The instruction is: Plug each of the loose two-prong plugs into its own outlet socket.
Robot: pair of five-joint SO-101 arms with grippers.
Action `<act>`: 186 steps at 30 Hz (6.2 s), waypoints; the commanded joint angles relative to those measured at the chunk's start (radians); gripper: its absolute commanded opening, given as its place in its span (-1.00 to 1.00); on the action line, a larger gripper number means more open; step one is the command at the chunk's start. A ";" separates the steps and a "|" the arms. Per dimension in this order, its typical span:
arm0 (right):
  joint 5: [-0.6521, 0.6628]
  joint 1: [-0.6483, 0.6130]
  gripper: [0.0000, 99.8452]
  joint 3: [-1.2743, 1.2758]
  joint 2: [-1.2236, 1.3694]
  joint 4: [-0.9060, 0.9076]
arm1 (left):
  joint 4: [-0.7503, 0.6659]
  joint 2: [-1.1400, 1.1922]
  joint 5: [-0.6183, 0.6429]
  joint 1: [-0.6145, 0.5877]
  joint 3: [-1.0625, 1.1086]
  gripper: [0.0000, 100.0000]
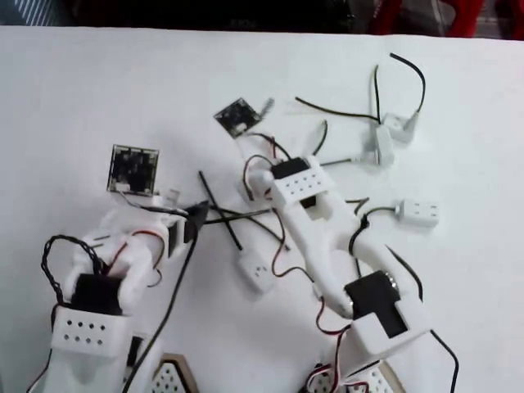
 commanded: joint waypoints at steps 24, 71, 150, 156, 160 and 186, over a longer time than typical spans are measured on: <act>0.005 0.189 -0.58 -0.164 0.015 -0.300 | -0.020 -0.022 0.002 -0.005 -0.005 -0.41; 0.233 0.073 -0.67 -0.023 0.116 0.096 | -0.021 -0.022 0.008 -0.088 -0.011 -0.41; -0.120 -0.010 -0.83 -0.434 0.199 0.321 | -0.023 -0.022 0.008 -0.087 -0.006 -0.41; -0.140 -0.016 -0.67 -0.442 0.217 0.412 | -0.023 -0.022 0.008 -0.087 -0.006 -0.41; -0.135 -0.019 -0.71 -0.439 0.214 0.437 | -0.023 -0.022 0.008 -0.087 -0.006 -0.41; -0.135 -0.008 -0.97 -0.480 0.380 0.429 | -0.025 -0.022 0.008 -0.087 -0.006 -0.41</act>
